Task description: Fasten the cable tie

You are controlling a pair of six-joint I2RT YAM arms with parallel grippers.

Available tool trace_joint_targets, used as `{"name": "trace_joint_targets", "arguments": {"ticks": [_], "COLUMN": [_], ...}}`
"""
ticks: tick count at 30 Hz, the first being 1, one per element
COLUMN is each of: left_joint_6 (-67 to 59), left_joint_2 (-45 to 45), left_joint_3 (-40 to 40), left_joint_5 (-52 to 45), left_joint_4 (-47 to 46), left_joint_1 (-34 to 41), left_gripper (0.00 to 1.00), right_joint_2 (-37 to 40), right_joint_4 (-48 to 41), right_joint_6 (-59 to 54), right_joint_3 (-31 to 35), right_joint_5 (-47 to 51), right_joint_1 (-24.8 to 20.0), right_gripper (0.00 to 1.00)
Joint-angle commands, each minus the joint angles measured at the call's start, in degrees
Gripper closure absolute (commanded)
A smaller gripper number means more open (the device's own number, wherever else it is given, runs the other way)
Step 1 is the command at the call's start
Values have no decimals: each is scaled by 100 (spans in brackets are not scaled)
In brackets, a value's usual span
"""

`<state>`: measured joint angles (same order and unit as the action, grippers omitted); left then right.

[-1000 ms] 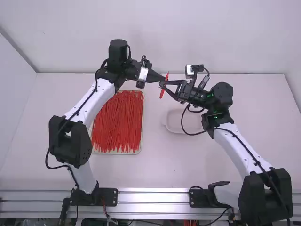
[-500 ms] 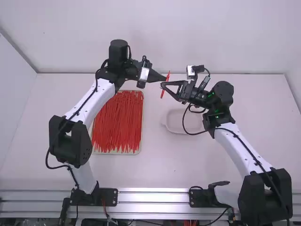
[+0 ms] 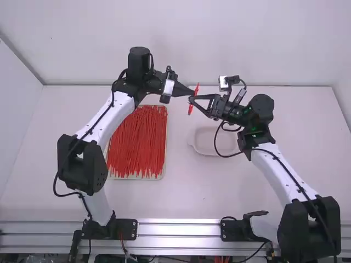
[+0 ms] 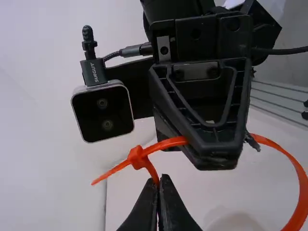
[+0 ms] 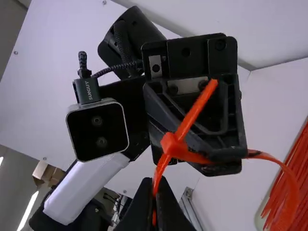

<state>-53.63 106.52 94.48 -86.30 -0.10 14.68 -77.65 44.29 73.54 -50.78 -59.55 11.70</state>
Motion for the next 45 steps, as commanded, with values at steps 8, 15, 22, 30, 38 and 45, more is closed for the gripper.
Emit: {"name": "trace_joint_targets", "arguments": {"ticks": [8,15,22,30,38,45], "left_joint_6": [-1705,-1777,-1991,-1921,-1779,-1775], "left_joint_2": [-184,-219,-323,-487,-492,-516], "left_joint_3": [-90,-90,-90,-90,-90,-90], "left_joint_5": [-369,-369,-369,-367,-369,-369], "left_joint_4": [-990,-1220,-1322,-1292,-1300,-1305], "left_joint_1": [118,118,118,101,70,72], "left_gripper": [99,99,99,99,99,99], "right_joint_2": [81,81,-94,-323,-339,-337], "right_joint_4": [74,22,44,319,323,326], "right_joint_6": [74,7,15,20,-50,-48], "right_joint_3": [-221,-291,-289,-289,-289,-289], "right_joint_5": [278,446,426,83,98,105], "right_joint_1": [-203,-203,-203,-109,-129,-203], "right_gripper": [100,100,100,100,100,100]}}
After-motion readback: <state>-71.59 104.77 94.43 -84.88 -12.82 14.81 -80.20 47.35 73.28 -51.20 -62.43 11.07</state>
